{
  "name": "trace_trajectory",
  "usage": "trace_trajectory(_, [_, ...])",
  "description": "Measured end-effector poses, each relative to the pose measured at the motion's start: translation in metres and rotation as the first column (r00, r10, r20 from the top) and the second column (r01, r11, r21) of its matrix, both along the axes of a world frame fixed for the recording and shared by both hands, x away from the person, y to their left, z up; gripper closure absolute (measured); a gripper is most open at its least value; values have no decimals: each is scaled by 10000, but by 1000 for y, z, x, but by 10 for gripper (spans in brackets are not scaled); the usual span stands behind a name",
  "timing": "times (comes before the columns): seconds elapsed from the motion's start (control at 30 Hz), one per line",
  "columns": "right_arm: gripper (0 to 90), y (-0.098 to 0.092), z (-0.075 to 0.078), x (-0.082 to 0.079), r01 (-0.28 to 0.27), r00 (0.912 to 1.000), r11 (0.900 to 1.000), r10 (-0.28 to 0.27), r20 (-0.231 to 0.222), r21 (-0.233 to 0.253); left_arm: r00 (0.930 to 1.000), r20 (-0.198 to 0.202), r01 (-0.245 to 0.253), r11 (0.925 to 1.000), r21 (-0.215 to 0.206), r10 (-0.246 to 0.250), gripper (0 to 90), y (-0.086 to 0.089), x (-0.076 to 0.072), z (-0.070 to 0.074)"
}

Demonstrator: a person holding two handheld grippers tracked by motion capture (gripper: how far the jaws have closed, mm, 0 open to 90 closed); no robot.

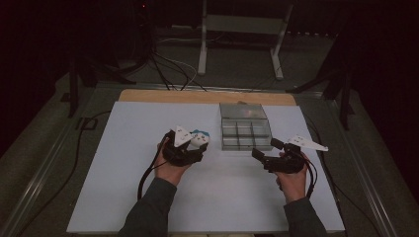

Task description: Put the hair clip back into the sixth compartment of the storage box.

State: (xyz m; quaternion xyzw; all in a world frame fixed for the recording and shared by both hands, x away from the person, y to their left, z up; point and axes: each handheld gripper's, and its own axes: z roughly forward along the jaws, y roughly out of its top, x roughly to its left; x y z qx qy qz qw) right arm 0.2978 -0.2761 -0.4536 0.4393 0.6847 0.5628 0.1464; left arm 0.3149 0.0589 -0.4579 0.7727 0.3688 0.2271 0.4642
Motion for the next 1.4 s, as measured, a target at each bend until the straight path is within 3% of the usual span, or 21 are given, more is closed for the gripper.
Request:
trace_trajectory(0.6, [0,24,3,13,-626,9953,9966,663,-709,538,9976,240,652,9978,-134,-649,379,-38,-11,-7])
trace_trajectory(0.77, [59,32,4,15,-940,9900,9946,980,-1019,435,9949,354,951,9953,-159,-945,379,-48,-15,-8])
trace_trajectory(1.0, [181,41,5,17,-1483,9785,9873,1548,-1362,567,9905,455,1295,9916,21,-1294,378,-60,-19,-9])
trace_trajectory(1.07, [296,47,6,18,-1508,9729,9872,1576,-1691,524,9888,534,1392,9903,15,-1391,378,-63,-20,-9])
trace_trajectory(1.37, [443,58,1,23,-2145,9408,9703,2360,-2433,1116,9789,884,1857,9826,-86,-1842,376,-70,-25,-6])
trace_trajectory(1.4, [443,58,1,23,-2145,9408,9703,2360,-2433,1116,9789,884,1857,9826,-86,-1842,375,-70,-25,-6])
